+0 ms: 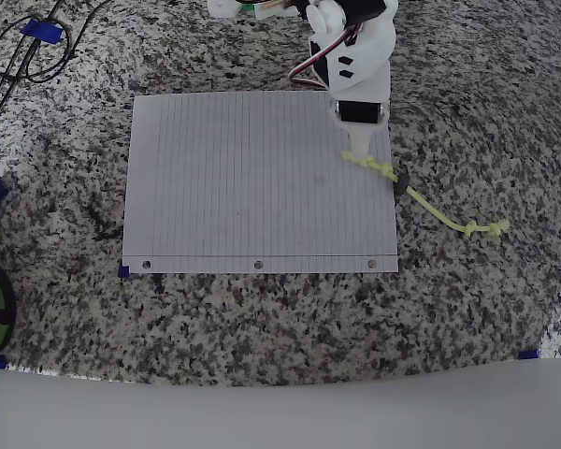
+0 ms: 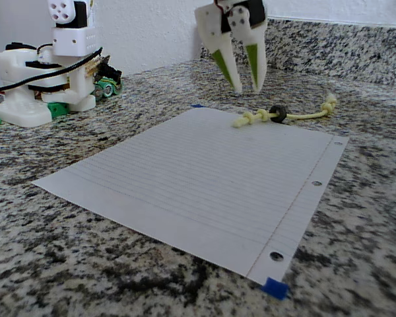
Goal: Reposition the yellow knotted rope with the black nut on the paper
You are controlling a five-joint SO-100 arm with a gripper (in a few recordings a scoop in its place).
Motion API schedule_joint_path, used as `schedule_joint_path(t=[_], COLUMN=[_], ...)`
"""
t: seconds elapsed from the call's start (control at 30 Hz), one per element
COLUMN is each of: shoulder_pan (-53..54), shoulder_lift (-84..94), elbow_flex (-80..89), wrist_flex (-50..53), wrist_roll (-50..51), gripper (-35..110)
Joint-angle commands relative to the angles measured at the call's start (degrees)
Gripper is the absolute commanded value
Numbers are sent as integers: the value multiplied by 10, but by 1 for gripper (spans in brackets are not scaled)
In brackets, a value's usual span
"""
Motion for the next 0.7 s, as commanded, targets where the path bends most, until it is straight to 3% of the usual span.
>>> schedule_joint_path(t=[0.0, 0.67], shoulder_pan=[-1, -1], shoulder_lift=[-11, -83], elbow_flex=[-28, -55], wrist_flex=[7, -6], wrist_roll=[-6, -9], gripper=[32, 33])
